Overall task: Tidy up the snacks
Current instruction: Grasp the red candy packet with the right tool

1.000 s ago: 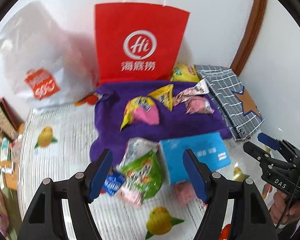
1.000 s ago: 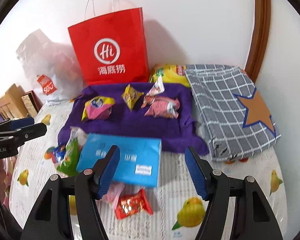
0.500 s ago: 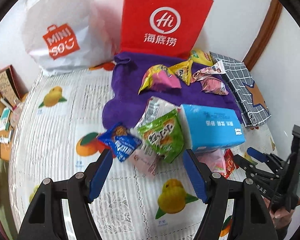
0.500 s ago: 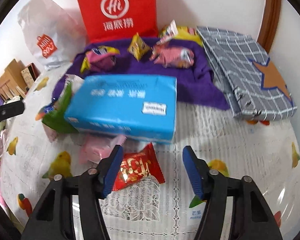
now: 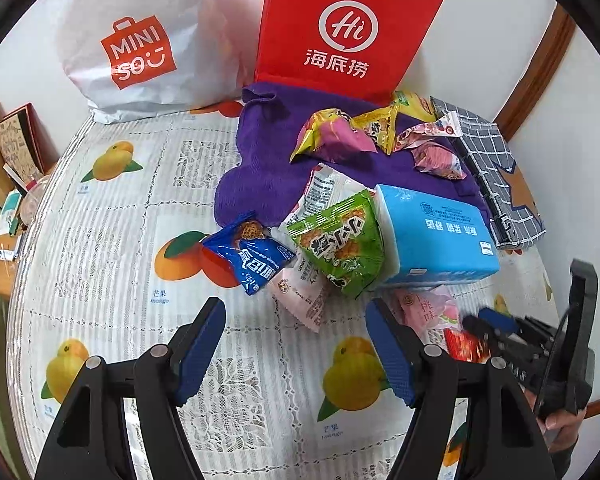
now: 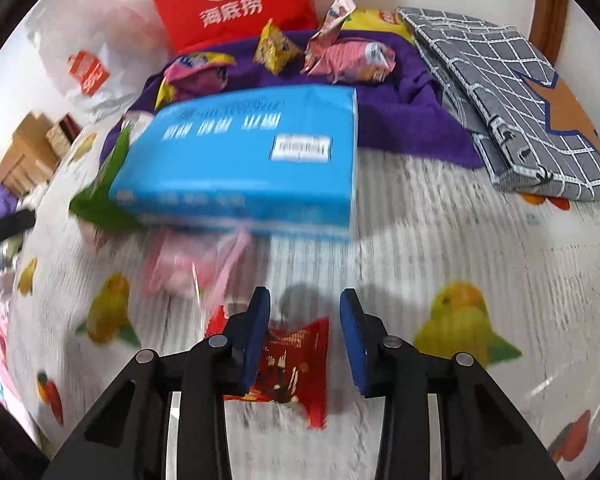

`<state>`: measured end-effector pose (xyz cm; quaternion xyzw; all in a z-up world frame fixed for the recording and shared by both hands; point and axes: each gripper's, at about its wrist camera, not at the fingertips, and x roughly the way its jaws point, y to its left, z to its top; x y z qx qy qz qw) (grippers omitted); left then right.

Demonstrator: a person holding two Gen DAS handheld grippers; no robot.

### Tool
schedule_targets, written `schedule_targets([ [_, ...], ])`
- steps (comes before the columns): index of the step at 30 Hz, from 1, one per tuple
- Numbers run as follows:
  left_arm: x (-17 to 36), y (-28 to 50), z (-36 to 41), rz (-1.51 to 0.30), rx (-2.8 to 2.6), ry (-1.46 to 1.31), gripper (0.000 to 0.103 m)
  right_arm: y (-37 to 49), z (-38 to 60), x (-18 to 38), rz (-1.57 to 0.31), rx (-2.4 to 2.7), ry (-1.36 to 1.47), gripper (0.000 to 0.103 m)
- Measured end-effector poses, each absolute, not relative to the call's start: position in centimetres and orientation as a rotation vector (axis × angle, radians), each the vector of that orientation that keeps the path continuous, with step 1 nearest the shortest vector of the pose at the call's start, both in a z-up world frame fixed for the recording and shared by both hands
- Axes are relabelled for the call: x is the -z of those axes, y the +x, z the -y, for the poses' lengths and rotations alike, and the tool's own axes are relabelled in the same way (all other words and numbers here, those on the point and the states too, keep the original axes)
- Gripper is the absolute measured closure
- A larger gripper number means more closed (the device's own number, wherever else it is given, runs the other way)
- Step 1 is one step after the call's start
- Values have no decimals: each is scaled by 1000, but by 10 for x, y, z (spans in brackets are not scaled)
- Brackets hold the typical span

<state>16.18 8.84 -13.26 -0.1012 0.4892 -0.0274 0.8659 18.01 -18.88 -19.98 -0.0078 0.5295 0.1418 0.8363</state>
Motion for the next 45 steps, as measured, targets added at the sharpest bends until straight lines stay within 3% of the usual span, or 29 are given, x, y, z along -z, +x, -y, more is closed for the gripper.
schedule_targets([
  [7,131,157,-83,-1017,79,-209,32,146,199,187,-1118,-337,-61,65],
  [9,131,156,-81,-1018,85,-210,32,137,203,178,-1085,-352,-65,59],
  [11,131,154,-78,-1020,96,-212,32,129,206,168,-1052,-382,-60,47],
  [14,130,152,-74,-1018,102,-206,32,117,201,159,-999,-437,-86,41],
  [23,127,141,-71,-1009,103,-199,32,98,167,165,-913,-591,-239,40],
  [33,125,135,-76,-1006,96,-206,32,109,172,192,-1032,-640,-256,40],
  [43,134,141,-73,-1033,93,-195,32,93,168,206,-1000,-616,-354,40],
  [45,135,144,-71,-1039,94,-196,32,98,172,208,-1004,-601,-330,44],
])
